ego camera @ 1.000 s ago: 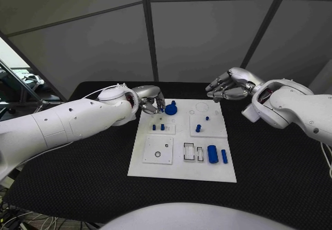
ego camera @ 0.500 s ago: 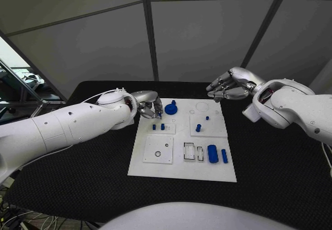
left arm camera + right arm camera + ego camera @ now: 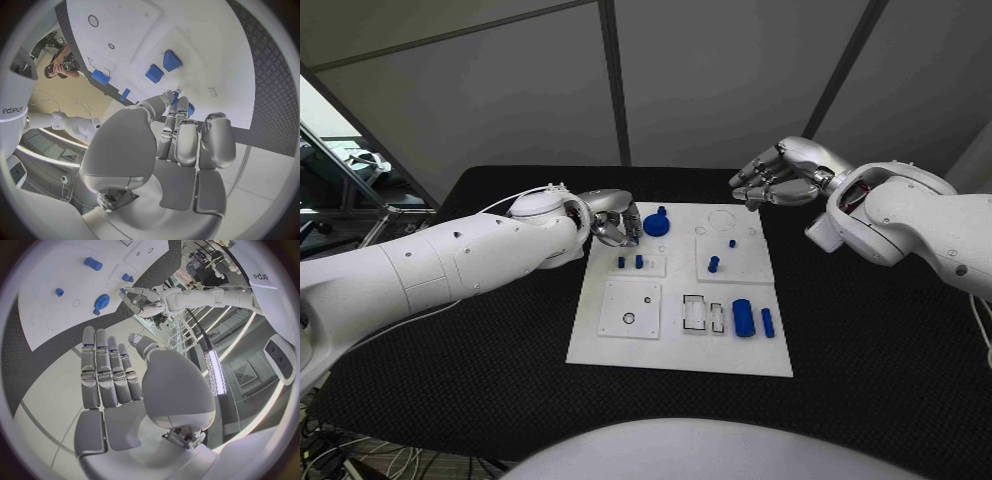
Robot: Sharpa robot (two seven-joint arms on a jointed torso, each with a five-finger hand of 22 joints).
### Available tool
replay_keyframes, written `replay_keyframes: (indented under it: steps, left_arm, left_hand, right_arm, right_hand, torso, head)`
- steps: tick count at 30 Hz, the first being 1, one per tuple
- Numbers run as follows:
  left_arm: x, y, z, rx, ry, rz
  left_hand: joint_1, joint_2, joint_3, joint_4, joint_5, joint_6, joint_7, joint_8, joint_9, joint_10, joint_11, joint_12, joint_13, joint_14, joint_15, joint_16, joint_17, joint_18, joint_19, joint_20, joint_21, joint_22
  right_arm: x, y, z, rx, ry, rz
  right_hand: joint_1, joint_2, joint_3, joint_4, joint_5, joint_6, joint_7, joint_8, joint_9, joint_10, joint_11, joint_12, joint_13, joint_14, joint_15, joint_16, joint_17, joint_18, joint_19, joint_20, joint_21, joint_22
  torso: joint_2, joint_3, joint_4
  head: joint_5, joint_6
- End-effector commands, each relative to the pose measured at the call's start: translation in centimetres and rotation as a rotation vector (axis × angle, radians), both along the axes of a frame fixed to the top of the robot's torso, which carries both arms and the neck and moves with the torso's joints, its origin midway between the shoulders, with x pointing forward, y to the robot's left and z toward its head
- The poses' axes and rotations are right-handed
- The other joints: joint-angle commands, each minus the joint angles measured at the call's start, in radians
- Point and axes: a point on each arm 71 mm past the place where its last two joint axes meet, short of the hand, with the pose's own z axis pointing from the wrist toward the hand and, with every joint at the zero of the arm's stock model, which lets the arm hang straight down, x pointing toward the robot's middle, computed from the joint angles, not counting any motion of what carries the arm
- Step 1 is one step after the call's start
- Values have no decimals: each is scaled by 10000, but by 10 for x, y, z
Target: Assemble the parts on the task board
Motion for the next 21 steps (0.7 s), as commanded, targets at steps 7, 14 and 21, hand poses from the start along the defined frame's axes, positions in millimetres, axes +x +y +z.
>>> replay_keyframes:
  steps: [7,14,21]
  left_arm:
    - [3,2,-2,81,148,163]
    - [3,-1,-3,107,238,91]
    - [4,-1,-4,170,328,117]
  left_hand:
    - [-81,0,-20,37,22,68,-5,-41,-19,74,-3,-47,-17,230,56,68,-12,-589,227,69,72,162]
    - [-71,4,-16,29,24,64,-5,-51,-21,71,-3,-60,-17,227,57,66,-21,-593,231,70,90,179]
    - [-65,5,-14,24,24,62,-6,-58,-23,70,-2,-69,-17,227,57,67,-21,-593,230,70,88,178]
  right_arm:
    - [0,2,2,51,-92,98]
    - [0,2,2,52,-89,111]
    - [0,2,2,52,-87,115]
  right_hand:
    - [8,72,9,-28,48,27,-12,51,12,-59,-29,52,-14,-27,-46,-46,10,26,62,-1,-52,-11]
    - [8,72,9,-28,48,27,-12,51,12,-59,-29,52,-14,-27,-46,-46,10,26,62,-1,-52,-11]
    - [8,72,9,-28,48,27,-12,51,12,-59,-29,52,-14,-27,-46,-46,10,26,62,-1,-52,-11]
  torso:
    - [1,-4,12]
    - [0,-4,7]
    - [-3,-1,10]
  head:
    - [-22,-10]
    - [-16,-37]
    - [-20,-51]
